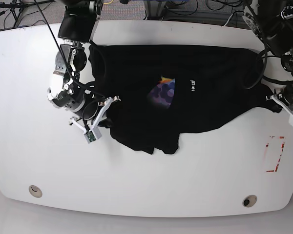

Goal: Fold the T-shirt properly
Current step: 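Lift the shirt high with both grippers, showing the printed front, then lower the stretched shirt toward the table with both grippers, then lay the shirt flat on the table, both grippers holding its edge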

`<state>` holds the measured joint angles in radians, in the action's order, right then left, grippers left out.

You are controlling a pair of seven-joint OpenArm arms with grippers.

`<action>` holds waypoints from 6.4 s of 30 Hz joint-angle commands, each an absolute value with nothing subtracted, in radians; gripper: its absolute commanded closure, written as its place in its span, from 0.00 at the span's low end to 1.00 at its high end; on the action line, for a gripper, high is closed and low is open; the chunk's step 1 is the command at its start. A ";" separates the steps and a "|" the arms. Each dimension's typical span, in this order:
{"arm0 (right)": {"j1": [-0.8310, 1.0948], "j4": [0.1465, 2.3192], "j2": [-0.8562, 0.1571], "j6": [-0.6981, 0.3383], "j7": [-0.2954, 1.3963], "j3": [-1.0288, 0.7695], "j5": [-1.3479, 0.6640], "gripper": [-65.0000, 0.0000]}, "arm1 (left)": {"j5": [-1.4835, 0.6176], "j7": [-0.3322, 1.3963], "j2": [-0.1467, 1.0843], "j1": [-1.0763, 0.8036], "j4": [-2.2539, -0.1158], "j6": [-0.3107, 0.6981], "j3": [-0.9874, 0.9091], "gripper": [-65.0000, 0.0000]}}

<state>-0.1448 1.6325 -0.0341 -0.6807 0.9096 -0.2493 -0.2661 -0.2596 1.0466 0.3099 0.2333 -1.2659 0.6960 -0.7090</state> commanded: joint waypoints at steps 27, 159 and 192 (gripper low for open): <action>-0.713 1.685 -0.288 -0.696 0.986 -0.249 -0.289 0.99 | -0.280 1.122 0.335 0.662 -1.794 0.698 -0.625 0.99; 0.166 1.931 -0.295 -0.698 0.935 -0.372 -0.288 0.99 | -0.704 1.073 0.334 -0.150 -1.709 0.690 -0.702 0.99; 0.387 1.922 -0.268 -0.698 0.917 -0.372 -0.280 0.55 | -0.549 1.078 0.367 -0.133 -1.518 0.690 -0.578 0.91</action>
<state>0.3862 1.9079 -0.2573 -0.7033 0.9276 -0.3637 -0.2737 -0.5354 1.0870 0.3416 -0.1383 -1.5013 0.6895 -0.5694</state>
